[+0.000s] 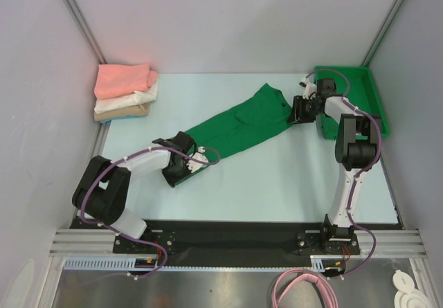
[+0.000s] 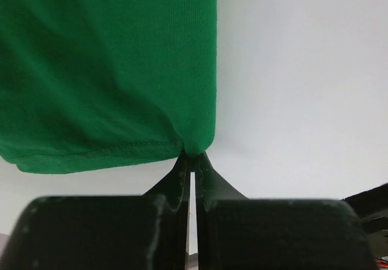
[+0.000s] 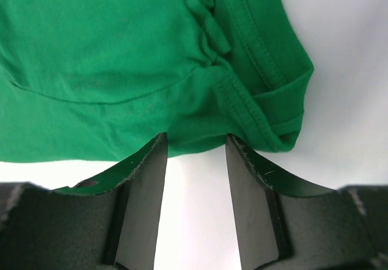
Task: Fold and stack the t-shirts
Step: Fold the tshirt
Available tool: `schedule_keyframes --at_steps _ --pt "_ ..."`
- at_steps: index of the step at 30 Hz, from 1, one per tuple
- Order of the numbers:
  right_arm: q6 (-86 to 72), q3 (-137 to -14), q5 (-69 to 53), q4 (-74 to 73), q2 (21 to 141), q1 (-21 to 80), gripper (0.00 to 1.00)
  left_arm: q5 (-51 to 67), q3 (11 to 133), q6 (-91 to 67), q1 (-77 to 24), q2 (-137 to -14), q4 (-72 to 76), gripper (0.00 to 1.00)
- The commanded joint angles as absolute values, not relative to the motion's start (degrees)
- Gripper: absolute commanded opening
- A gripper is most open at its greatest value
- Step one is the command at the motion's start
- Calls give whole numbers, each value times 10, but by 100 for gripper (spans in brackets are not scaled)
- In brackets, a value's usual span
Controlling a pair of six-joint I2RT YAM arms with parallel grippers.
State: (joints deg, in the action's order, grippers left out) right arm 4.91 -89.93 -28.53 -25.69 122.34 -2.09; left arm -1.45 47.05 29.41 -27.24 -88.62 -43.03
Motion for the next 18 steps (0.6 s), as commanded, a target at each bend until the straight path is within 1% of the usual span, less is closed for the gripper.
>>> schedule_keyframes --at_steps 1,6,9,10,11,13,14,17,18 --pt "39 -933 -284 -261 1237 -20 49 6 441 291 -282 -914 -395 0" --pt "38 -939 -275 -259 1241 -20 51 11 435 293 -289 -913 -395 0" --pt "36 -953 -265 -269 1257 -20 48 28 432 300 -306 -905 -404 0" --pt "36 -967 -265 -277 1264 -20 45 33 432 300 -310 -904 -410 0" --pt "37 -973 -261 -279 1269 -20 35 41 433 302 -315 -901 -415 1" --pt "40 -987 -256 -278 1282 -19 24 60 432 307 -335 -893 -424 0" --pt "41 -992 -249 -279 1287 -18 15 62 431 312 -343 -890 -425 0" --pt "51 -1027 -236 -286 1313 -12 7 71 427 316 -373 -890 -426 0" --pt "53 -1040 -232 -290 1319 -11 6 75 430 316 -388 -893 -426 0"
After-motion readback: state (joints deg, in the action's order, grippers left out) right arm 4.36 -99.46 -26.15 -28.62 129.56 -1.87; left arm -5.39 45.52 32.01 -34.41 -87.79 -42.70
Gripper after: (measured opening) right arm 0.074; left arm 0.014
